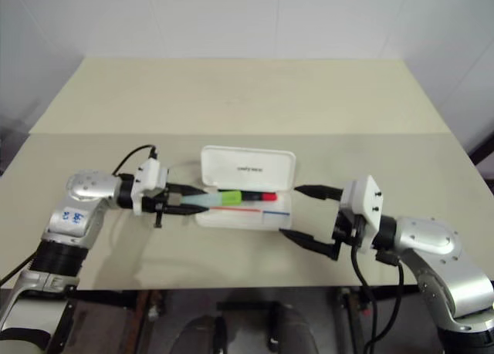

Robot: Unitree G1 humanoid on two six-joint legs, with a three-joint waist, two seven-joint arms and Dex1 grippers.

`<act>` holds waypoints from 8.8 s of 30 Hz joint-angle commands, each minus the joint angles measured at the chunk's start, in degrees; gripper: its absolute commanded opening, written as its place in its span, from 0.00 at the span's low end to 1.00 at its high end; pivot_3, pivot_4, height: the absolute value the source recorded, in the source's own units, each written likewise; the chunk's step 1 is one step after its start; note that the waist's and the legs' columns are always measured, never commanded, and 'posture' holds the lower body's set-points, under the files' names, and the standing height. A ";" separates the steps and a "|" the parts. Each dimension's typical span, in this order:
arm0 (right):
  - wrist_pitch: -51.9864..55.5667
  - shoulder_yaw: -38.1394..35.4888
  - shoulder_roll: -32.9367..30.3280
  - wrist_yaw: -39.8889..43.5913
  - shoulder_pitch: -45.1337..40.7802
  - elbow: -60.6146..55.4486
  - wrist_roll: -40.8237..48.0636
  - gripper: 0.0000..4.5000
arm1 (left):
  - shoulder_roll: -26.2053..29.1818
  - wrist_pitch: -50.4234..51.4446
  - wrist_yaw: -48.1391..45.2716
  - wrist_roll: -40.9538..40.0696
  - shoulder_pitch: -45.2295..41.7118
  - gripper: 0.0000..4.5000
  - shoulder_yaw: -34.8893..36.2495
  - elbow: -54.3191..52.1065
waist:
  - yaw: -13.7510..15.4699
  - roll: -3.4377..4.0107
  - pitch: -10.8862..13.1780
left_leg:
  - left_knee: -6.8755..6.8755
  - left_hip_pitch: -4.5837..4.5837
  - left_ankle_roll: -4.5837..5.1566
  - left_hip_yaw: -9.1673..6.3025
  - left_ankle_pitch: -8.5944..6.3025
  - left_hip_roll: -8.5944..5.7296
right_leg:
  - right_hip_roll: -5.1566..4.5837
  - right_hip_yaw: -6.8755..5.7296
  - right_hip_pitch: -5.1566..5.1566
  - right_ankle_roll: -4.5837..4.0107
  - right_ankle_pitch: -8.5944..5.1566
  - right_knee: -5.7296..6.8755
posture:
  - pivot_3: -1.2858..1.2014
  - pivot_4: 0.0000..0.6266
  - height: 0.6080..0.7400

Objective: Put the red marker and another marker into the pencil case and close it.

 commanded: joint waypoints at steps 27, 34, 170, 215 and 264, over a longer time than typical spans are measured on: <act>0.96 -2.61 -0.39 -6.04 2.80 -6.40 2.97 1.00 | -8.37 -11.97 -4.01 8.36 -9.25 0.23 -5.78 16.13 | 1.07 -0.01 0.00 | 0.16 -0.02 0.05 -0.09 0.00 -0.02 | 0.02 -0.05 0.12 0.03 0.00 -0.01 | 0.52 0.24 1.00; 0.54 -2.39 -0.18 -6.71 3.12 -6.59 2.80 1.00 | -9.45 -12.28 -3.31 9.51 -10.50 0.23 -6.00 18.74 | 1.03 -0.01 0.01 | 0.17 -0.02 0.06 -0.11 0.00 -0.03 | 0.02 -0.04 0.13 0.04 0.00 -0.02 | 0.52 0.24 1.00; -9.20 22.46 9.94 20.37 -28.99 44.12 -23.33 0.09 | 1.80 6.78 -5.24 -11.62 2.44 1.00 8.21 -9.82 | -1.87 0.06 0.05 | 0.15 0.40 -0.11 -0.01 0.01 0.03 | 0.00 0.52 0.22 -0.08 -0.08 0.54 | 0.52 0.24 1.00; -7.09 2.71 0.43 15.48 -18.95 29.18 -9.89 1.00 | 3.79 9.37 -1.82 -13.85 6.09 0.78 12.81 -11.21 | -1.82 0.06 0.05 | 0.09 0.18 -0.12 -0.10 -0.06 0.06 | -0.02 0.15 0.12 -0.09 -0.11 0.32 | 0.52 0.24 1.00; -8.40 1.76 1.55 8.21 -16.50 23.92 -7.96 1.00 | -14.35 1.05 28.48 -0.31 -10.78 0.01 13.03 21.89 | 0.49 0.06 0.06 | 0.14 0.02 -0.07 0.27 -0.14 0.04 | 0.00 -0.23 0.12 0.02 -0.03 0.12 | 0.52 0.24 1.00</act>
